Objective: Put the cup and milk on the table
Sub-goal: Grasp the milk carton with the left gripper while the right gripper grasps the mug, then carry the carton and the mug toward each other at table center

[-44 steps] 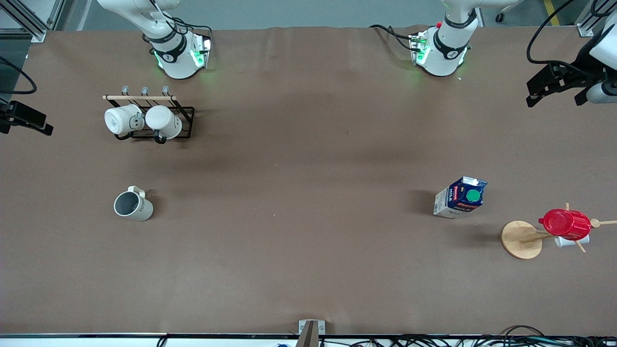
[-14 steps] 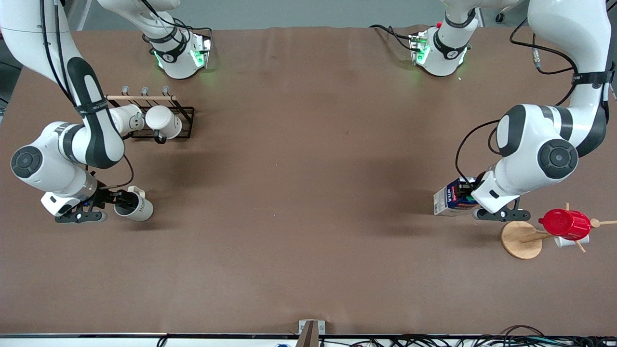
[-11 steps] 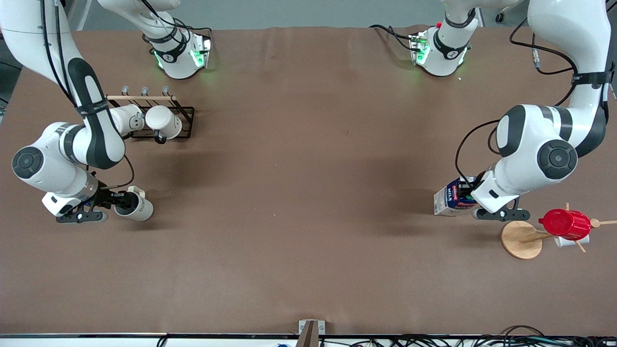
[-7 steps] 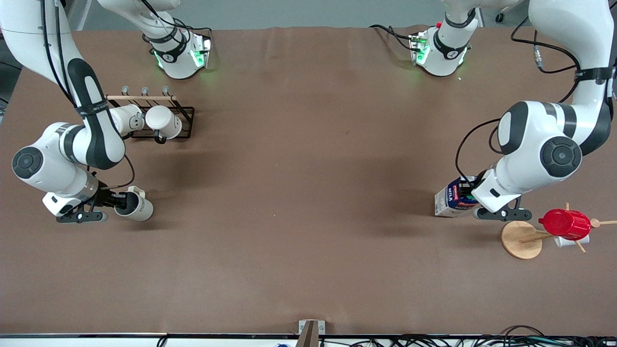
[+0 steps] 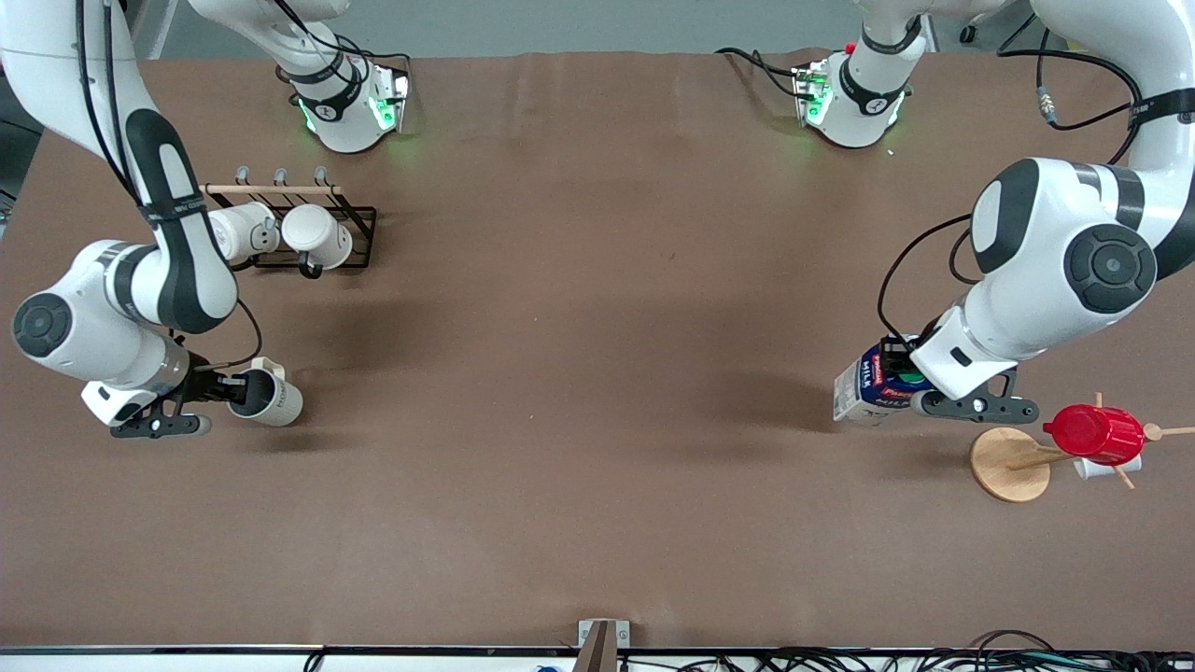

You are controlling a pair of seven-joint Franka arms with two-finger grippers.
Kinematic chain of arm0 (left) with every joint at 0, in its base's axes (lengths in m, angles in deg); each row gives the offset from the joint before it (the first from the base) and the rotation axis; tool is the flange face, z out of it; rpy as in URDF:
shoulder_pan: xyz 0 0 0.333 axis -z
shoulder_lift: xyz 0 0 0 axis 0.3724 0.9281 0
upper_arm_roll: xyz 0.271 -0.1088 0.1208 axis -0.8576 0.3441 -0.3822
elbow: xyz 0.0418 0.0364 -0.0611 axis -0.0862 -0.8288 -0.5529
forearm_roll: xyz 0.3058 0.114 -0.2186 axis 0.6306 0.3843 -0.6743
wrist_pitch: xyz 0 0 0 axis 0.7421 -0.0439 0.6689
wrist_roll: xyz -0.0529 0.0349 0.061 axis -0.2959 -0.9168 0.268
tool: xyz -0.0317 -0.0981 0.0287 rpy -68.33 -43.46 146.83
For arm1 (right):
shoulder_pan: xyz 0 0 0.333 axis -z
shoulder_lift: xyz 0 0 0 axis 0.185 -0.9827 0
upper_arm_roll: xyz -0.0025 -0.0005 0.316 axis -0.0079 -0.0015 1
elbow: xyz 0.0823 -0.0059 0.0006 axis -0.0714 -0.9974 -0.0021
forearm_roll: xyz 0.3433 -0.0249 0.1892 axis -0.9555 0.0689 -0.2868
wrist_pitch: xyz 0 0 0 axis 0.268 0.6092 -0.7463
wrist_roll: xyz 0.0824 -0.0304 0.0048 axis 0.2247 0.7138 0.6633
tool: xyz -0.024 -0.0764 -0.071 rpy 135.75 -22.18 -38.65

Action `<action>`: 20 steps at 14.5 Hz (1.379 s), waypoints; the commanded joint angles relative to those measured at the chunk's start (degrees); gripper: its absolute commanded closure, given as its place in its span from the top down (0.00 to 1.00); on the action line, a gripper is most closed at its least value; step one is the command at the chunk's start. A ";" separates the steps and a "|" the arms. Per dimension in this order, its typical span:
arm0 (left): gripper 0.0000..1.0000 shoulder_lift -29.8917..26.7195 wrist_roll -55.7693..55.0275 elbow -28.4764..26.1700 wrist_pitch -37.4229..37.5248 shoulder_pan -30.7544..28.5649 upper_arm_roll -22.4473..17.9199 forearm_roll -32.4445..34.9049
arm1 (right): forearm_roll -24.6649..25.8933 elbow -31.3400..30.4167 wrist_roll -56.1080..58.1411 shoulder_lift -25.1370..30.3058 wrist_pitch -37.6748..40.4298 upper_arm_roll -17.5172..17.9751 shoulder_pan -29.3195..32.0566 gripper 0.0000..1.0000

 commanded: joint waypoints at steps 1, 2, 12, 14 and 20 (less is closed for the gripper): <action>0.43 -1.14 0.10 0.24 1.47 0.10 0.30 -0.33 | -0.81 6.27 -6.30 2.90 11.99 3.35 -1.10 0.00; 0.43 -1.57 0.02 0.24 2.00 0.10 0.91 -0.33 | -0.46 7.68 -10.60 2.98 14.03 6.25 -1.19 0.00; 0.43 -3.60 -0.07 0.50 3.50 0.19 1.18 -0.59 | 11.04 9.54 -50.70 -1.49 3.96 27.63 -7.33 0.00; 0.43 -3.25 -1.29 0.50 3.50 0.37 2.22 -0.68 | 14.03 9.54 -57.63 -2.90 2.46 27.81 -8.92 0.00; 0.43 2.01 -17.53 5.06 3.06 2.64 9.87 -0.16 | 23.79 9.54 -69.54 -8.17 -0.54 31.06 -9.89 0.00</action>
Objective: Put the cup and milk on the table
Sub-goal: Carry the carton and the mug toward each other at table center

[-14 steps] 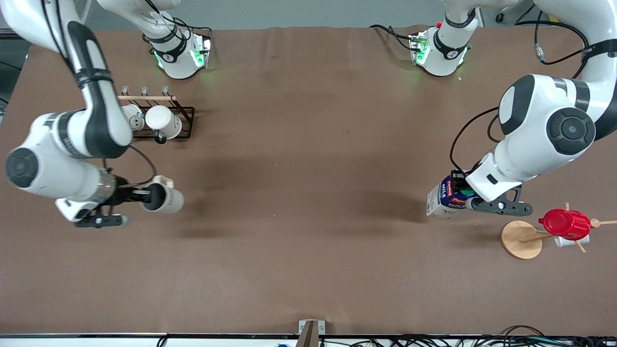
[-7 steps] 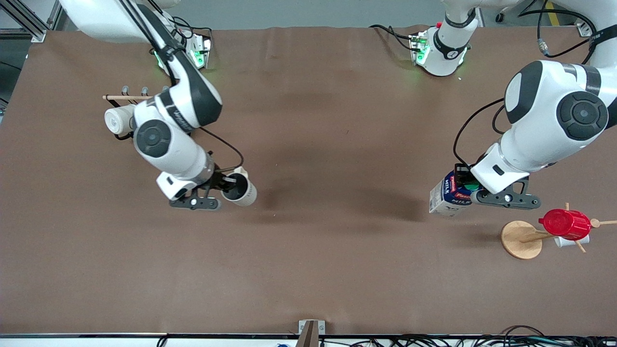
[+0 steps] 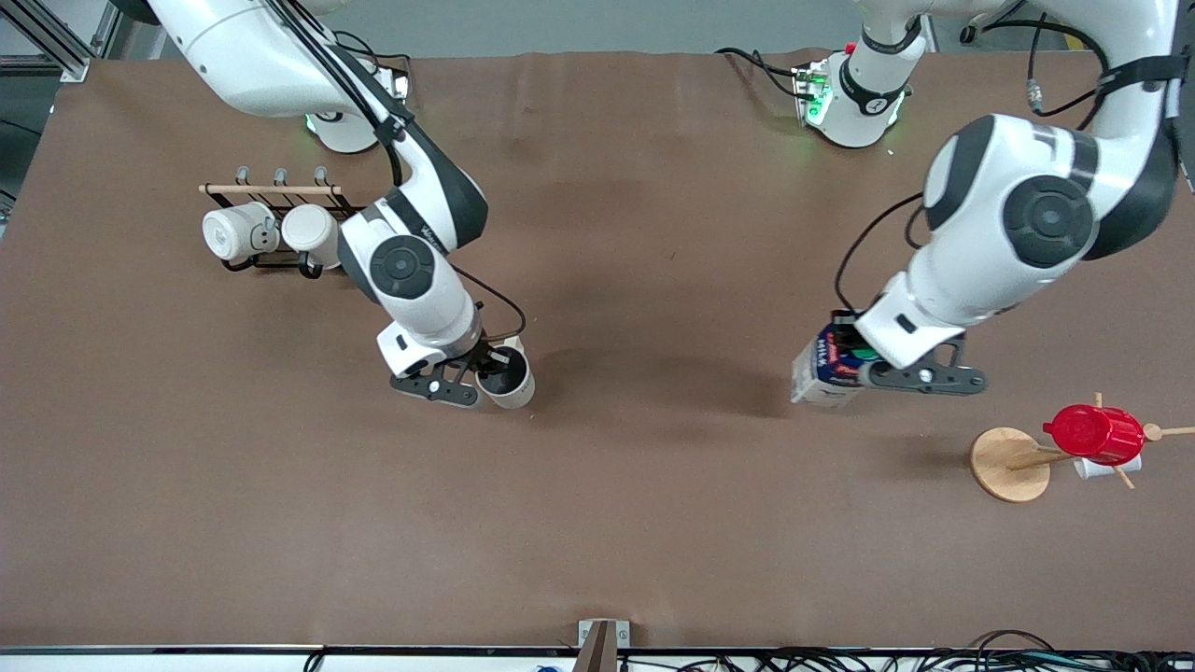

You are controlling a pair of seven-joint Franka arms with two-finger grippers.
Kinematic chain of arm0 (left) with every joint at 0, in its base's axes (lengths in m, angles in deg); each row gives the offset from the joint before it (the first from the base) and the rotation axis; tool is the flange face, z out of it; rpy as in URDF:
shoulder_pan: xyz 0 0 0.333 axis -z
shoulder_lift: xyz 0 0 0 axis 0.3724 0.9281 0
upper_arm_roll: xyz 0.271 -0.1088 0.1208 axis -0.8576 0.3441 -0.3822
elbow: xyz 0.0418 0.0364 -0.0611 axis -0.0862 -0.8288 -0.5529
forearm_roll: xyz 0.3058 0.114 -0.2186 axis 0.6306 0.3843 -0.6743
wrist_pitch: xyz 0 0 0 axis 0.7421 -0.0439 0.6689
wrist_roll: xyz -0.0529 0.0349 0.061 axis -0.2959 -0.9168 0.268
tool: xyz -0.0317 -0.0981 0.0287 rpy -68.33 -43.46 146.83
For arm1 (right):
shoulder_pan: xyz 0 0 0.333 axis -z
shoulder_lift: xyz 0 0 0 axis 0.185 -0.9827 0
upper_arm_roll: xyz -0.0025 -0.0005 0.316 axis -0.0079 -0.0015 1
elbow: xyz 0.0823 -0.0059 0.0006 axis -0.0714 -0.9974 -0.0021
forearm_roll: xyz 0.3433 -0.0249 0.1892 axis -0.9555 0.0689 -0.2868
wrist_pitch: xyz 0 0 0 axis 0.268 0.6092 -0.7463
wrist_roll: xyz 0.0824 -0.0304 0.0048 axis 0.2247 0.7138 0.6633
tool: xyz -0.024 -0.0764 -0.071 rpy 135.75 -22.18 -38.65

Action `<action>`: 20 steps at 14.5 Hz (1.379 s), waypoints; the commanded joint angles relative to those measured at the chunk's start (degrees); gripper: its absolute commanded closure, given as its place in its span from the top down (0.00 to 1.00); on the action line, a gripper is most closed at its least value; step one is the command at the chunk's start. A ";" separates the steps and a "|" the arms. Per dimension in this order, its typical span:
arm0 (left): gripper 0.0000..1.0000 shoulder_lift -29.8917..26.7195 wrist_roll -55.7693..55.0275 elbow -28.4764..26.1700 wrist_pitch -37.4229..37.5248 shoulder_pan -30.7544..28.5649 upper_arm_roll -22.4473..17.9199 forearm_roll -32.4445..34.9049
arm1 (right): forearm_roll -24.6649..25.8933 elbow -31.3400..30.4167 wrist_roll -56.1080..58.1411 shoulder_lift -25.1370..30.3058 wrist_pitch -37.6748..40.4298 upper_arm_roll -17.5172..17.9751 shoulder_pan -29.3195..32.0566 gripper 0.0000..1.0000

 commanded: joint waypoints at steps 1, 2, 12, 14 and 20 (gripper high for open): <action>0.43 4.64 -9.51 4.93 0.54 3.98 1.48 -0.13 | 4.43 1.00 -2.16 -2.19 -0.15 2.00 0.15 0.00; 0.43 6.04 -13.72 5.72 0.28 6.35 1.39 -0.05 | 6.10 1.00 -2.43 -2.81 -0.42 2.62 0.15 0.00; 0.43 18.71 -34.40 15.30 -5.87 20.78 0.60 2.76 | 8.14 0.64 -1.72 -5.28 -5.60 3.60 -0.81 0.01; 0.43 20.46 -37.31 17.23 -6.06 23.59 0.25 2.94 | 8.14 0.56 -1.72 -5.28 -6.04 3.68 -1.25 0.01; 0.44 23.01 -41.10 19.52 -7.45 31.07 -5.55 2.77 | 9.63 0.47 -1.55 -5.98 -6.83 3.68 -1.34 0.73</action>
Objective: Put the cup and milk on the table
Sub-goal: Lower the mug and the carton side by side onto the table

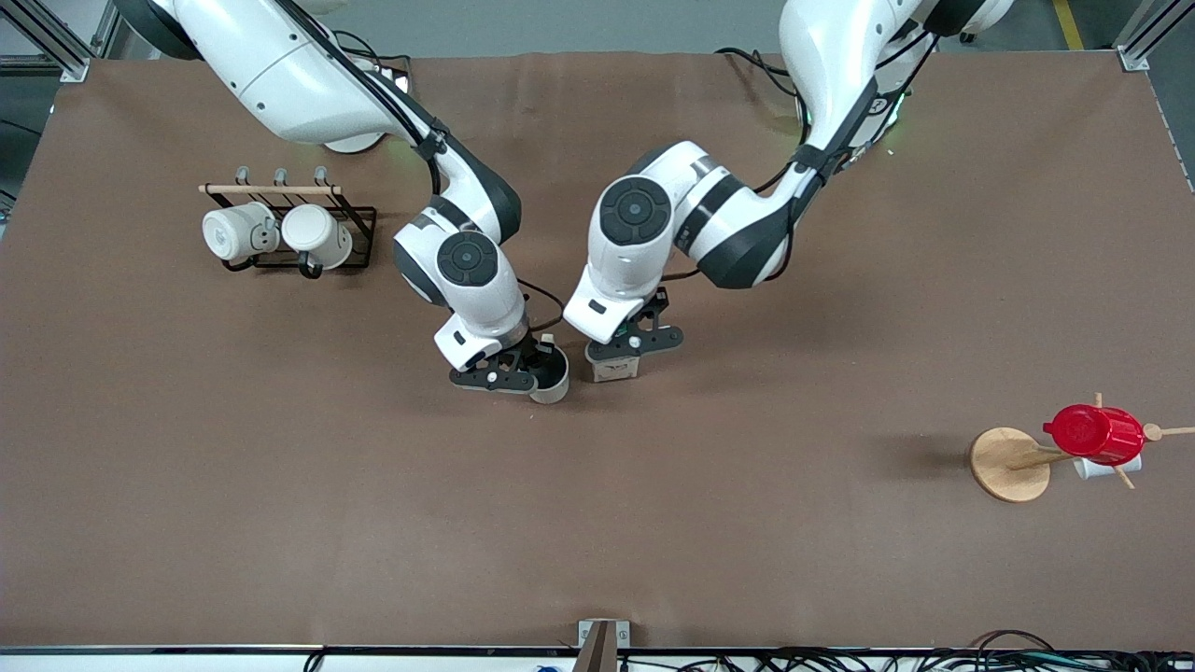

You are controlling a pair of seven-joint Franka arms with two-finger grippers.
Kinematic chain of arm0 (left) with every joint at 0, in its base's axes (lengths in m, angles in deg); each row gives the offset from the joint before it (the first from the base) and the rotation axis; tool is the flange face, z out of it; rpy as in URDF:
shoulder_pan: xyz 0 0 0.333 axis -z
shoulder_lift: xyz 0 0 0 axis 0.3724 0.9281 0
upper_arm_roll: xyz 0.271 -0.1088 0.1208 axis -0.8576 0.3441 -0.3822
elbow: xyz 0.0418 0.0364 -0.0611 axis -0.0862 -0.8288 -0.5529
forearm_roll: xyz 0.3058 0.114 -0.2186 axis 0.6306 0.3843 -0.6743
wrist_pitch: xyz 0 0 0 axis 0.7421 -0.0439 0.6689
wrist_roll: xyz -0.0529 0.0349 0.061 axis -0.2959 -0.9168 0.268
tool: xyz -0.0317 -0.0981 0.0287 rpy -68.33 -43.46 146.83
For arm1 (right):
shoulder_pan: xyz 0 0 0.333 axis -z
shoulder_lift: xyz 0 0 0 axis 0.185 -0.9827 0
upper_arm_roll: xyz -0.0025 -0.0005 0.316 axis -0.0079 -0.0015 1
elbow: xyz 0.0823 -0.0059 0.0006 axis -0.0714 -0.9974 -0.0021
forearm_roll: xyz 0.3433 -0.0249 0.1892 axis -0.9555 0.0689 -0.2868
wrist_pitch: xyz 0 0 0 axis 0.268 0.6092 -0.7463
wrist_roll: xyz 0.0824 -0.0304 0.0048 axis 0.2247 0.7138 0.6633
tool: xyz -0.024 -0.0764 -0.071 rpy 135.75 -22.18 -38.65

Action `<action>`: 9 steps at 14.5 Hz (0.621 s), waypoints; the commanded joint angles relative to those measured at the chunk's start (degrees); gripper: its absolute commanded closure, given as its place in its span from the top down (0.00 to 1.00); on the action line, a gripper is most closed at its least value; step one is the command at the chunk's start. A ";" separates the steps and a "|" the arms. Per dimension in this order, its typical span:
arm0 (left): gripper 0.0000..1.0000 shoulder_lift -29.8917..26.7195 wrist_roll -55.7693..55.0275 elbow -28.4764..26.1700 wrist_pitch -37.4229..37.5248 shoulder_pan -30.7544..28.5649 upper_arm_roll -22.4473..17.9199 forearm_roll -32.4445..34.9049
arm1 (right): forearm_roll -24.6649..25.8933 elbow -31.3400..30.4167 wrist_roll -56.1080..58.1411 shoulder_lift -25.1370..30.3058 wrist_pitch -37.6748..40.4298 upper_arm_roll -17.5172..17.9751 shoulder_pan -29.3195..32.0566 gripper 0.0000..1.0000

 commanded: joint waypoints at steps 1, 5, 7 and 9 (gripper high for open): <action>0.44 2.40 -2.00 2.60 -2.29 1.90 -1.50 1.03 | 2.21 0.45 -0.66 -0.70 -0.69 0.45 0.17 0.84; 0.46 3.20 -2.09 2.60 -5.03 1.99 -1.50 0.95 | 1.86 0.45 1.36 1.84 0.71 3.78 4.02 1.00; 0.59 3.20 -2.18 2.60 -5.03 2.60 -1.50 0.95 | 1.59 0.71 2.76 4.30 4.74 4.76 5.79 1.00; 1.00 3.11 -2.09 2.60 -5.03 2.60 -1.58 1.03 | -1.55 0.80 7.75 7.90 9.04 4.76 7.80 1.00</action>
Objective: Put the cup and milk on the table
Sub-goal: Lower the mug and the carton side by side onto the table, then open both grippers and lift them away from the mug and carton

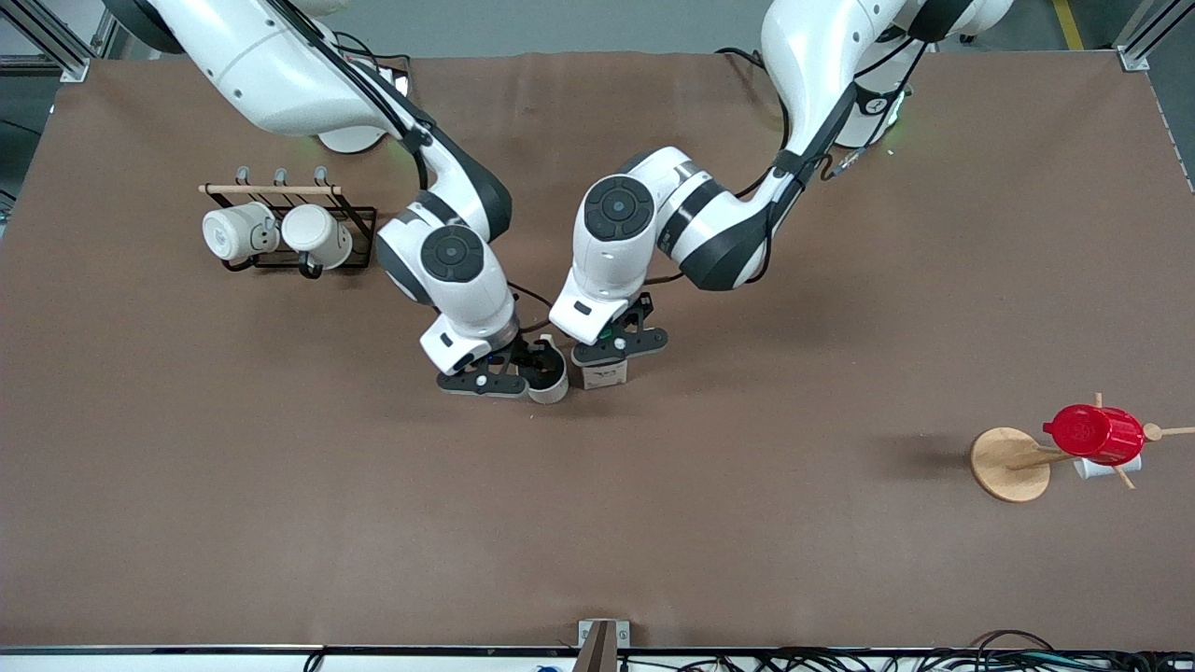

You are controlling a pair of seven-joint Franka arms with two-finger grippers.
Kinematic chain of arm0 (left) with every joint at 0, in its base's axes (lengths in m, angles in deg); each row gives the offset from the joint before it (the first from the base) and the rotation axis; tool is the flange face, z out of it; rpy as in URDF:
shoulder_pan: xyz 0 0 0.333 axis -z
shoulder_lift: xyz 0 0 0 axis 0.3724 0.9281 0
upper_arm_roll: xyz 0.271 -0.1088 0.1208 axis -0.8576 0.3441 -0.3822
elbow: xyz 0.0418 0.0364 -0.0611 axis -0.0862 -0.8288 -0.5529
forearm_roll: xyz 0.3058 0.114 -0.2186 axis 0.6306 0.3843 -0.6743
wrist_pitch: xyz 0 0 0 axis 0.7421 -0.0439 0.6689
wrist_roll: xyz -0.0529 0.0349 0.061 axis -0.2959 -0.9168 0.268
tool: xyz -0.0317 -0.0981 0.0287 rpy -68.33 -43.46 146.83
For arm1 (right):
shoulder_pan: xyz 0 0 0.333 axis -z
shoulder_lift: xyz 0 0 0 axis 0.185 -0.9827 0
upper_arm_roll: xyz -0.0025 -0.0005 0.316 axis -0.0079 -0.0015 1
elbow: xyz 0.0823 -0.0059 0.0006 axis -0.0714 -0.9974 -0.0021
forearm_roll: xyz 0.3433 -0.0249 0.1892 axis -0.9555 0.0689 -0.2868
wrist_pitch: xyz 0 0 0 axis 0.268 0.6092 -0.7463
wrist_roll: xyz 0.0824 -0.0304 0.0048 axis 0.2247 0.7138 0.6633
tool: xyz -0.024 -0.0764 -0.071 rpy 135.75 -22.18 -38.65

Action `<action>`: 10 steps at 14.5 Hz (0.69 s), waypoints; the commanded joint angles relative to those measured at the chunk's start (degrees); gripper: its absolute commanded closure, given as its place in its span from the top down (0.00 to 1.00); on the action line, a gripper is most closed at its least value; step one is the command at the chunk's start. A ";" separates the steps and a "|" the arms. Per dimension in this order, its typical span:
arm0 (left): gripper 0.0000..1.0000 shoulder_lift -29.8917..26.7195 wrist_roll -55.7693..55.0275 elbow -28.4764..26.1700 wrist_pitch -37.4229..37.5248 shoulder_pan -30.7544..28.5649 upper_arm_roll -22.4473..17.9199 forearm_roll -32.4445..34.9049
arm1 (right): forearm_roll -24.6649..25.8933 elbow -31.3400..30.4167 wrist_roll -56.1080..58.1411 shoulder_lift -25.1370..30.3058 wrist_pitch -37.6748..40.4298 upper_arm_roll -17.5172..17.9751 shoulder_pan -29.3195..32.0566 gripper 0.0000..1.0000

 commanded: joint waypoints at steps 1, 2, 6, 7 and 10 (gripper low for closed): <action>1.00 0.76 -0.84 1.71 -0.36 0.96 -0.74 1.11 | -5.38 -1.07 8.04 6.71 6.11 0.94 3.85 1.00; 1.00 -0.02 -0.67 1.71 0.25 0.53 -0.91 1.11 | -9.42 -0.98 13.04 9.78 9.01 -1.07 4.46 1.00; 1.00 -8.01 5.37 1.71 5.70 -0.71 -6.52 1.11 | -15.52 -1.07 27.47 20.16 16.23 -14.50 4.29 1.00; 1.00 -9.33 8.88 1.71 6.23 -1.40 -8.02 1.11 | -15.61 -1.07 30.20 22.18 16.85 -17.58 4.38 1.00; 1.00 -14.87 16.09 0.93 8.59 -6.92 -8.91 1.38 | -15.79 -0.90 33.21 27.81 20.01 -24.10 4.64 1.00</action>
